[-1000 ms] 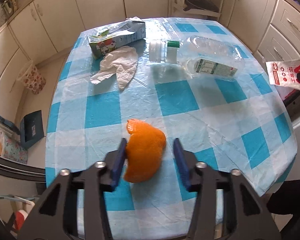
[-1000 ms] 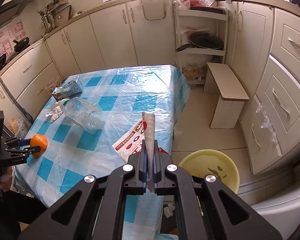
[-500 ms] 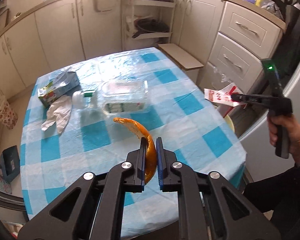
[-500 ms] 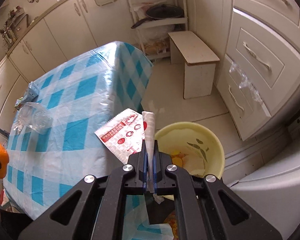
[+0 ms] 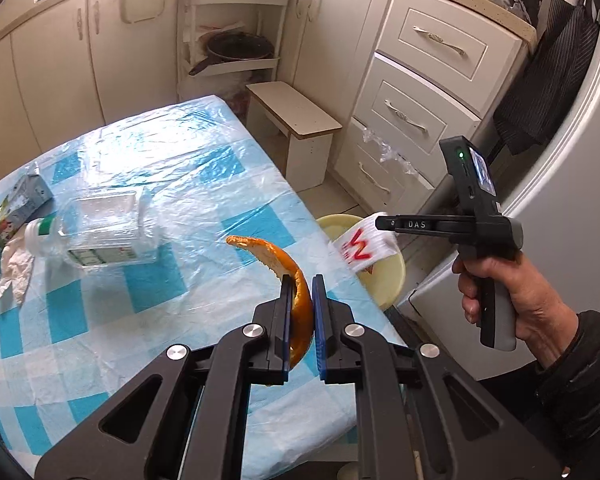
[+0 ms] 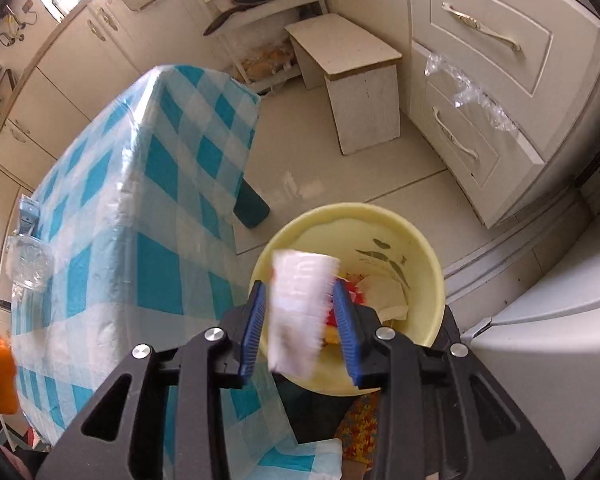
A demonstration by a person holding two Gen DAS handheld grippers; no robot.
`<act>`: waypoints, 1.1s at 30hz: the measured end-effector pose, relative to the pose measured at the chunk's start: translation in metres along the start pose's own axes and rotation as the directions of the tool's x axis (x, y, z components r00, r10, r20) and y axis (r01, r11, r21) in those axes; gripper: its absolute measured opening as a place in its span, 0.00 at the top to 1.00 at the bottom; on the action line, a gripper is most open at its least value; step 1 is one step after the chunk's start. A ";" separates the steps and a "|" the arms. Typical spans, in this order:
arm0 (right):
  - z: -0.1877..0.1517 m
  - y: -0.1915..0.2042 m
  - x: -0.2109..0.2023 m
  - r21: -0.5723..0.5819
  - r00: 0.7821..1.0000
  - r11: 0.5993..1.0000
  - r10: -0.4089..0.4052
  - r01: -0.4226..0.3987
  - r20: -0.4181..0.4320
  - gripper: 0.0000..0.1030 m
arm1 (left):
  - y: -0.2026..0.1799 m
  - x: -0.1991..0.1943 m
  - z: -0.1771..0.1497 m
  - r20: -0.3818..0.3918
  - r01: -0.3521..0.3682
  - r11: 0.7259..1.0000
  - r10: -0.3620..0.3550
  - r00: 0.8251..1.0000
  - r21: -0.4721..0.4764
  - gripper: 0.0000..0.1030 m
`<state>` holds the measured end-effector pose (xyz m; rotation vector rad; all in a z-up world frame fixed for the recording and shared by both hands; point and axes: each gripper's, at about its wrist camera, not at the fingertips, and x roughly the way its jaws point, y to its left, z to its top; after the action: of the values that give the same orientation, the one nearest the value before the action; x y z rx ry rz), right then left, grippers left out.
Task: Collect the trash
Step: 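Carry the wrapper and peel to the yellow bucket and open both tools, then move both open tools back over the table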
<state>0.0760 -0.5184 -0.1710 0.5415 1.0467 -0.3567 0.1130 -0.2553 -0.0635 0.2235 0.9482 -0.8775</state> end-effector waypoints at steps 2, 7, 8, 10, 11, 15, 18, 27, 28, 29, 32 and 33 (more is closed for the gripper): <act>0.006 -0.003 -0.015 0.024 0.998 0.999 0.045 -0.046 0.032 0.65 | -0.011 0.009 0.002 -0.011 0.011 1.000 -0.011 1.000 0.012 0.91; 0.028 -0.011 -0.072 0.074 0.969 0.982 0.160 -0.176 0.188 0.52 | -0.042 0.032 0.011 -0.044 0.047 0.997 -0.045 0.998 0.053 0.91; 0.032 -0.013 -0.082 0.081 0.959 0.976 0.178 -0.200 0.219 0.50 | -0.048 0.039 0.013 -0.054 0.045 0.997 -0.042 0.998 0.060 0.91; 0.039 -0.018 -0.100 0.095 0.942 0.969 0.195 -0.228 0.272 0.48 | -0.062 0.055 0.019 -0.086 0.051 0.997 -0.046 0.995 0.060 0.91; 0.041 -0.021 -0.107 0.100 0.935 0.965 0.207 -0.244 0.289 0.47 | -0.069 0.063 0.022 -0.099 0.055 0.997 -0.049 0.994 0.062 0.91; 0.045 -0.027 -0.125 0.095 0.916 0.960 0.219 -0.264 0.335 0.45 | -0.092 0.103 0.036 -0.157 0.058 0.998 -0.053 0.986 0.024 0.91; 0.045 -0.034 -0.133 0.101 0.908 0.959 0.213 -0.265 0.361 0.45 | -0.106 0.136 0.045 -0.214 0.026 1.000 -0.026 0.976 -0.004 0.91; 0.051 -0.046 -0.140 0.130 0.886 0.937 0.254 -0.325 0.387 0.45 | -0.126 0.195 0.066 -0.310 -0.041 0.999 0.031 0.950 -0.027 0.57; 0.051 -0.046 -0.141 0.129 0.884 0.936 0.257 -0.329 0.390 0.45 | -0.127 0.196 0.066 -0.310 -0.043 0.999 0.033 0.950 -0.028 0.55; 0.051 -0.046 -0.142 0.130 0.883 0.934 0.260 -0.332 0.392 0.44 | -0.125 0.195 0.066 -0.312 -0.041 0.999 0.030 0.950 -0.030 0.55; 0.052 -0.046 -0.146 0.131 0.878 0.931 0.264 -0.339 0.400 0.44 | -0.123 0.190 0.069 -0.299 -0.043 0.999 0.033 0.954 -0.030 0.52; 0.052 -0.045 -0.146 0.131 0.877 0.931 0.264 -0.340 0.402 0.44 | -0.122 0.184 0.069 -0.285 -0.051 0.998 0.042 0.958 -0.023 0.51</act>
<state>0.0217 -0.5819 -0.0324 0.7714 0.5408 -0.2722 0.1160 -0.4723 -0.1435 0.3513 1.2185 -0.7997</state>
